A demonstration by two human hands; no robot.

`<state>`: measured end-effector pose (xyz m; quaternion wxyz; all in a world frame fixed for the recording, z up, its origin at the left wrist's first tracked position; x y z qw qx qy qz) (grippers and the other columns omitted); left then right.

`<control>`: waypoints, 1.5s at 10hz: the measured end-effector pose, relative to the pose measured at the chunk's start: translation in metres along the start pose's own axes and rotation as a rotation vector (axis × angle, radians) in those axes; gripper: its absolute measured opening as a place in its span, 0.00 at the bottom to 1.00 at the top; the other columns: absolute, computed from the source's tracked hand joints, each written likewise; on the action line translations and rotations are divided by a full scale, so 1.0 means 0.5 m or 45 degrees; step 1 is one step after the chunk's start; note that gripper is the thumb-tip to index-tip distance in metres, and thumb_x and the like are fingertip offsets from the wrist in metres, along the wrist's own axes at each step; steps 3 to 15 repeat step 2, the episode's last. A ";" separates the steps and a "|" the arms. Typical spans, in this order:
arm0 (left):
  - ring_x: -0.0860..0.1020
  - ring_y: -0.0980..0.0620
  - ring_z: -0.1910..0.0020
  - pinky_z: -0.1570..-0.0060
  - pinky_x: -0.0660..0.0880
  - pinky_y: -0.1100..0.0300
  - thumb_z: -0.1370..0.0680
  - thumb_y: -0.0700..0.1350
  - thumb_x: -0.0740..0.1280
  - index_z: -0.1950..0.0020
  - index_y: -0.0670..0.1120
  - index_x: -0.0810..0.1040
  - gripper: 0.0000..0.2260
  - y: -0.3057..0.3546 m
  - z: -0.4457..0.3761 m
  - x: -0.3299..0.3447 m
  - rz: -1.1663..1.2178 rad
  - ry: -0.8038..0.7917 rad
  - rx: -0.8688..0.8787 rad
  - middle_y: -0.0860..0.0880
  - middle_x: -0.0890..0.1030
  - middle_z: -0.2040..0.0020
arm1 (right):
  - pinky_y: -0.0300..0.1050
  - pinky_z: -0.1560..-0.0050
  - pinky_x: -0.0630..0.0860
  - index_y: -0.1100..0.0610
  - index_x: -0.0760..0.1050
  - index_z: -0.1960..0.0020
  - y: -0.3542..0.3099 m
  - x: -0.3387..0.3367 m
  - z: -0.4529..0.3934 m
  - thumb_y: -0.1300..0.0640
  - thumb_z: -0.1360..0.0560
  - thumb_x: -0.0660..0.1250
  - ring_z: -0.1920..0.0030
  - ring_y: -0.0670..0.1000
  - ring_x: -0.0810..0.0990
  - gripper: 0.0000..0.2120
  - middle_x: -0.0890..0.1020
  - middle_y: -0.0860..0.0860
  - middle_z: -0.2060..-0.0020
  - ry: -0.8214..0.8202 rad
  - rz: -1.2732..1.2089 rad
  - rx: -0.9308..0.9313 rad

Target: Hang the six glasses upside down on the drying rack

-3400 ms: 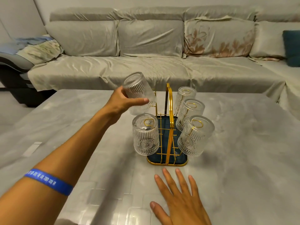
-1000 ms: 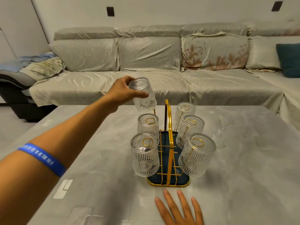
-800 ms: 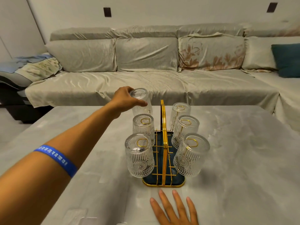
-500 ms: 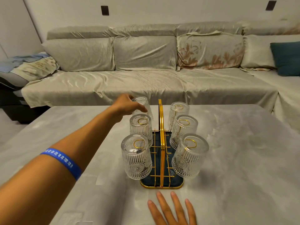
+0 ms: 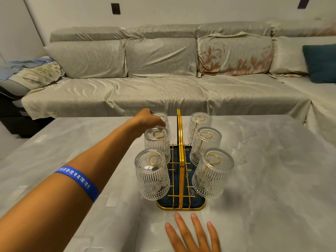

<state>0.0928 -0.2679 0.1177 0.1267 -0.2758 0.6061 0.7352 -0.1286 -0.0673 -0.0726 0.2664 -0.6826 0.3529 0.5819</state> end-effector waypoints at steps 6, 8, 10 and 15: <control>0.75 0.46 0.49 0.52 0.73 0.52 0.32 0.42 0.75 0.35 0.41 0.70 0.28 0.009 0.014 -0.003 0.162 -0.015 -0.006 0.44 0.77 0.45 | 0.62 0.53 0.76 0.44 0.69 0.38 0.000 -0.005 -0.014 0.28 0.37 0.63 0.48 0.57 0.82 0.33 0.82 0.48 0.44 -0.013 -0.070 0.051; 0.75 0.46 0.49 0.52 0.73 0.52 0.32 0.42 0.75 0.35 0.41 0.70 0.28 0.009 0.014 -0.003 0.162 -0.015 -0.006 0.44 0.77 0.45 | 0.62 0.53 0.76 0.44 0.69 0.38 0.000 -0.005 -0.014 0.28 0.37 0.63 0.48 0.57 0.82 0.33 0.82 0.48 0.44 -0.013 -0.070 0.051; 0.75 0.46 0.49 0.52 0.73 0.52 0.32 0.42 0.75 0.35 0.41 0.70 0.28 0.009 0.014 -0.003 0.162 -0.015 -0.006 0.44 0.77 0.45 | 0.62 0.53 0.76 0.44 0.69 0.38 0.000 -0.005 -0.014 0.28 0.37 0.63 0.48 0.57 0.82 0.33 0.82 0.48 0.44 -0.013 -0.070 0.051; 0.75 0.46 0.49 0.52 0.73 0.52 0.32 0.42 0.75 0.35 0.41 0.70 0.28 0.009 0.014 -0.003 0.162 -0.015 -0.006 0.44 0.77 0.45 | 0.62 0.53 0.76 0.44 0.69 0.38 0.000 -0.005 -0.014 0.28 0.37 0.63 0.48 0.57 0.82 0.33 0.82 0.48 0.44 -0.013 -0.070 0.051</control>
Point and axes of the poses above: each hand's wrist, its own z-axis away from the middle knuckle, its own x-axis out of the palm, y = z × x, the point moved 2 cm from there along -z, towards the middle knuckle
